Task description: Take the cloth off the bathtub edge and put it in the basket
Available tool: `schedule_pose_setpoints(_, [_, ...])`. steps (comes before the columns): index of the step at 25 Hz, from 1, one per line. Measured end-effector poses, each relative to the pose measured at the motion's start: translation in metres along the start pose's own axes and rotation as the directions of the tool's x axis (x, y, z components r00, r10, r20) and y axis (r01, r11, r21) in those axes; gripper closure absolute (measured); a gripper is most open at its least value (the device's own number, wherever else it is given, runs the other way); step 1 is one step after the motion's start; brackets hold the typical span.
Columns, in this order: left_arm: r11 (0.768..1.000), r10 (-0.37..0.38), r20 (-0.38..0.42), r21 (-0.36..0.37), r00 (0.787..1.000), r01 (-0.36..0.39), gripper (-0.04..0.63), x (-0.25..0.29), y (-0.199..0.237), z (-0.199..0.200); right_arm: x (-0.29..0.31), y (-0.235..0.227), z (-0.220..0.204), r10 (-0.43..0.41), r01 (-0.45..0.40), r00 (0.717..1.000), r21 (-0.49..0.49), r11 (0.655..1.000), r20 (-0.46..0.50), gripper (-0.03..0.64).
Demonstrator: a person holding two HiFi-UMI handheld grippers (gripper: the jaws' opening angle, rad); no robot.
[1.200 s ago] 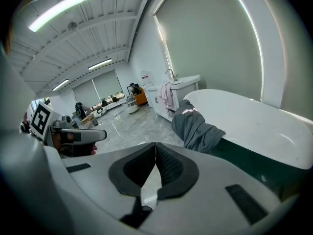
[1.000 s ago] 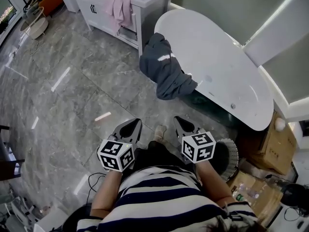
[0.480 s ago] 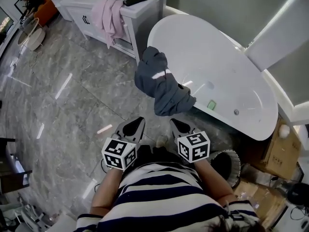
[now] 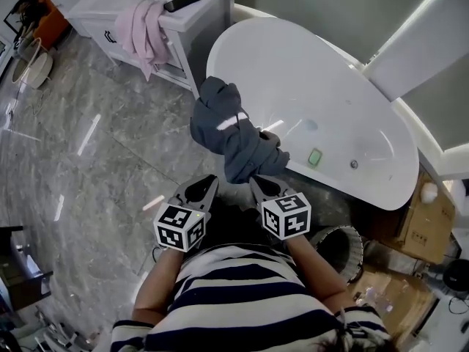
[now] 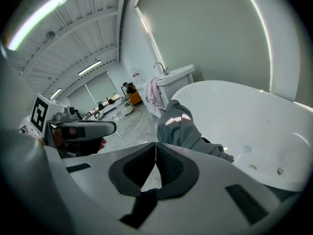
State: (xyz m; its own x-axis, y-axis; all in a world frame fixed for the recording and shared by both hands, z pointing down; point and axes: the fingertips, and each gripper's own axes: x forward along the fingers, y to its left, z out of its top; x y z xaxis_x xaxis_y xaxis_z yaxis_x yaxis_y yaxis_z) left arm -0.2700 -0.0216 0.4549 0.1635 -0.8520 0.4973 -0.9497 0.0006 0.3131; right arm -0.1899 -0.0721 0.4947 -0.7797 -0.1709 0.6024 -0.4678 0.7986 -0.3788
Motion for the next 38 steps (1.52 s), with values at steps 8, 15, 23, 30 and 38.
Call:
schedule_pose_setpoints(8, [0.996,-0.051,-0.096,0.064,0.994,0.058,0.574,0.041,0.045,0.014,0.033,-0.015,0.016,-0.060,0.060,0.998,0.013,0.998,-0.005,0.591])
schedule_pose_setpoints(15, [0.980,-0.131,-0.172,0.124,0.976,0.154,0.574,0.079,0.076,0.024,0.059,-0.034,0.029,-0.137,0.137,0.991,0.077,0.988,-0.004,0.590])
schedule_pose_setpoints(23, [0.953,-0.207,-0.297,0.154,0.932,0.261,0.574,0.111,0.089,0.008,0.077,-0.036,0.018,-0.184,0.189,0.982,0.156,0.969,-0.047,0.589])
schedule_pose_setpoints(30, [0.922,-0.204,-0.353,0.246,0.913,0.301,0.572,0.130,0.097,-0.001,0.085,-0.051,0.003,-0.253,0.258,0.966,0.232,0.938,-0.053,0.589])
schedule_pose_setpoints(38, [0.913,-0.194,-0.395,0.262,0.898,0.312,0.488,0.134,0.105,-0.012,0.097,-0.061,-0.012,-0.317,0.325,0.945,0.314,0.892,-0.076,0.560])
